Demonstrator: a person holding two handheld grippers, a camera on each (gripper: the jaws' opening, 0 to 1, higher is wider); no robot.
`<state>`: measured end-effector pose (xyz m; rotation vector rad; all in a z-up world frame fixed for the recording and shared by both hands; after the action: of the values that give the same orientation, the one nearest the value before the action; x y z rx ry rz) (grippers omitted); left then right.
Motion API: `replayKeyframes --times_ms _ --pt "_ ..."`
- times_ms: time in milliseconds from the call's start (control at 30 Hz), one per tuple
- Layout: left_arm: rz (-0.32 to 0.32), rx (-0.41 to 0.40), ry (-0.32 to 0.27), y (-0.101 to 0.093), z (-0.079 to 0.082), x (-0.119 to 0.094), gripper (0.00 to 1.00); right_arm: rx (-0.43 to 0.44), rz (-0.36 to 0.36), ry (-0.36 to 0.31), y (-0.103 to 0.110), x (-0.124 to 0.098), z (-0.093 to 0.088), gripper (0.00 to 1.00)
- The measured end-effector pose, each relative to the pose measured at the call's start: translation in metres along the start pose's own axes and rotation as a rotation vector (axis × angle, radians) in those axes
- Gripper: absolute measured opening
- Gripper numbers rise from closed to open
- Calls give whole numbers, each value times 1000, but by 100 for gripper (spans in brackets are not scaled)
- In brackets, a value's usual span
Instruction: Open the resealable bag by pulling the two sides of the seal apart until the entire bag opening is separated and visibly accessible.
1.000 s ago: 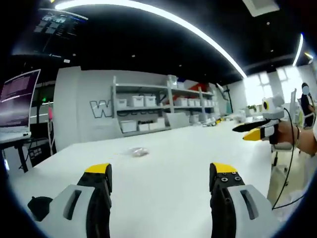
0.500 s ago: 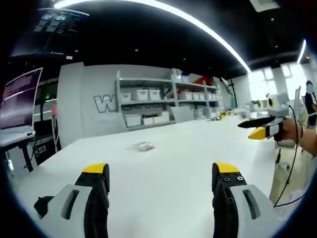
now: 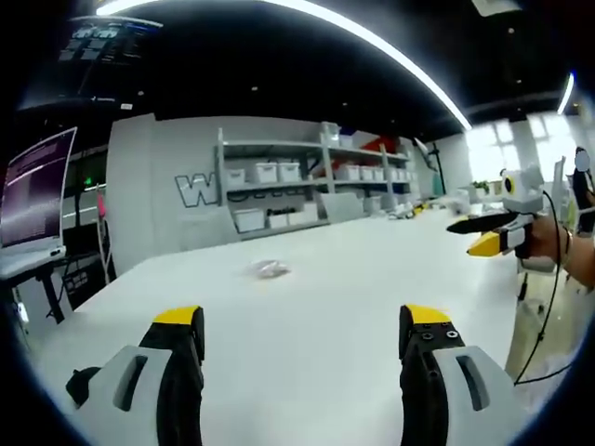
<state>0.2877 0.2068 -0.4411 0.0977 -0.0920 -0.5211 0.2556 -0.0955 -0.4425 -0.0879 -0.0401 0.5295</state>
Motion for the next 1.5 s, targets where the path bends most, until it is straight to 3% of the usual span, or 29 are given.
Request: replayKeyframes --times_ms 1500 --pt "-4 -2 8 -4 4 5 86 14 24 34 6 4 -3 74"
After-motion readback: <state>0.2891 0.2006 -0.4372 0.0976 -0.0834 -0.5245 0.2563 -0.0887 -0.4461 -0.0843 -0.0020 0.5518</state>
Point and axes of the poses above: the point that each gripper's makers call its tool centre point, and the gripper's own axes: x roughly forward along the fingers, y roughly to its left, z roughly out of its top, the point moved 4 cm from there along -x, roughly backward along the fingers, and after that the axes turned 6 degrees about -y, right-handed, at the moved point
